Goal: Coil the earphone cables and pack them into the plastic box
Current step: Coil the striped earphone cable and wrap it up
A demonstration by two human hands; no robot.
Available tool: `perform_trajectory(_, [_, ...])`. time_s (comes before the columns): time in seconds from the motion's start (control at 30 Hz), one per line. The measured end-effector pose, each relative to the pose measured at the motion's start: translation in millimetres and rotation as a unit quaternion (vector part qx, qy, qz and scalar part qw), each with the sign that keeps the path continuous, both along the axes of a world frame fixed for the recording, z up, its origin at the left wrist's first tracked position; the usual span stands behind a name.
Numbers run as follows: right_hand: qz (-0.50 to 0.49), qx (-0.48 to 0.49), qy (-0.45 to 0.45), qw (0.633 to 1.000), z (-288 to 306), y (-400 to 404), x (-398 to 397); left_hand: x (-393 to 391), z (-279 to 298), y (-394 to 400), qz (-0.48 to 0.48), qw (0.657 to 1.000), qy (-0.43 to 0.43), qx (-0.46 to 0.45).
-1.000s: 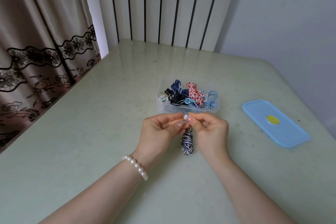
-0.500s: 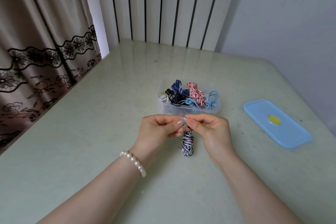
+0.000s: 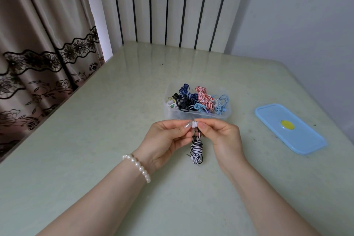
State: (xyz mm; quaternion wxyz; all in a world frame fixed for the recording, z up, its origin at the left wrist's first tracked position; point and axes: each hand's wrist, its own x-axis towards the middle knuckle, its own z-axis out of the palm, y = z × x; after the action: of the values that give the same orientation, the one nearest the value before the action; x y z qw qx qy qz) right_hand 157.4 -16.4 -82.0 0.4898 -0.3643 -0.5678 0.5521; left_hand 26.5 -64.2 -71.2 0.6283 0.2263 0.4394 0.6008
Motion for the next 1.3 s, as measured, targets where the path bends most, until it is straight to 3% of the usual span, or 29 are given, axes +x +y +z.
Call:
perform_trajectory(0.4, [0.03,-0.032,0.012,0.999,-2,0,1,2,-6,2,0.033,0.996,0.067,0.042])
perform_trajectory(0.6, [0.046,-0.019,0.016,0.999,0,2,2,-1,-5,5,-0.012,1.0,0.006,-0.004])
perform_trajectory(0.73, [0.038,0.027,-0.04,0.998,-1,3,3,-1,-8,5,-0.011,1.0,-0.003,-0.017])
perform_trajectory(0.97, [-0.013,0.162,-0.164,0.973,-10,6,3,-1,-11,5,0.015,0.995,0.096,0.029])
perform_trajectory(1.17, [0.012,0.139,-0.239,0.961,-6,5,4,-5,-11,5,0.033,0.994,0.103,0.015])
perform_trajectory(1.23, [-0.04,0.141,-0.313,0.938,2,3,6,-7,-12,6,0.046,0.992,0.12,0.006])
perform_trajectory(1.3, [-0.036,0.146,-0.436,0.887,11,-5,6,-7,-13,6,0.055,0.984,0.168,0.005])
